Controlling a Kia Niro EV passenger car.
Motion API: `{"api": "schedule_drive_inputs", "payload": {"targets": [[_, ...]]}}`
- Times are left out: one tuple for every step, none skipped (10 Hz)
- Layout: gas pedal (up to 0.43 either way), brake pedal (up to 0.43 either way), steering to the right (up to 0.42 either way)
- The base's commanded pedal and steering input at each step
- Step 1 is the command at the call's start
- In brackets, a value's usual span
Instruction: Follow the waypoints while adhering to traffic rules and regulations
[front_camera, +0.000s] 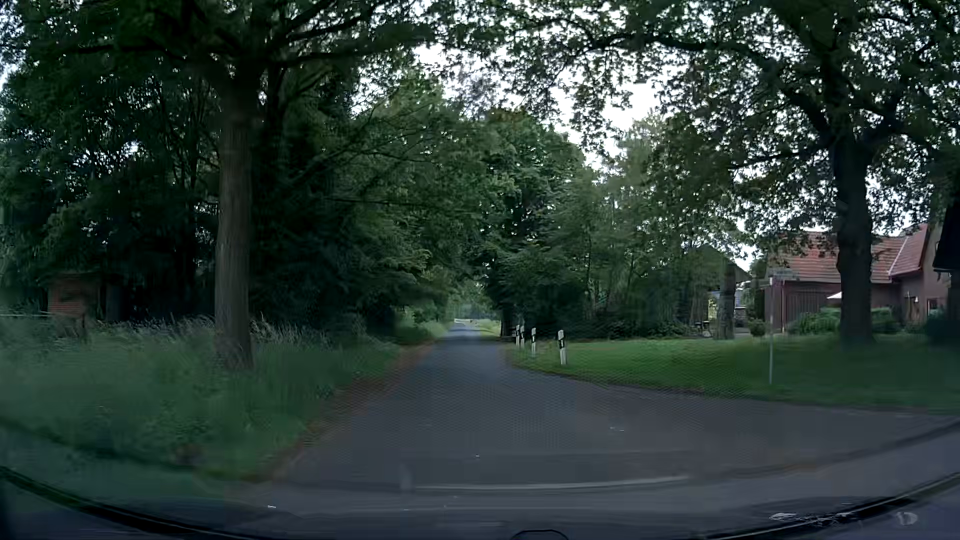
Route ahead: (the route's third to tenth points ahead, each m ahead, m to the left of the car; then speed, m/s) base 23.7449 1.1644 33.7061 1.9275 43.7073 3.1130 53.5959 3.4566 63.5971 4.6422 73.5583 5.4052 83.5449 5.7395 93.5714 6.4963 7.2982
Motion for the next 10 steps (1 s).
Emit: {"api": "schedule_drive_inputs", "payload": {"targets": [[0.220, 0.000, -0.024], [0.220, 0.000, -0.024], [0.220, 0.000, -0.024], [0.220, 0.000, -0.024], [0.220, 0.000, -0.024], [0.220, 0.000, -0.024], [0.220, 0.000, -0.024], [0.209, 0.000, -0.024], [0.209, 0.000, -0.027], [0.209, 0.000, -0.027]]}}
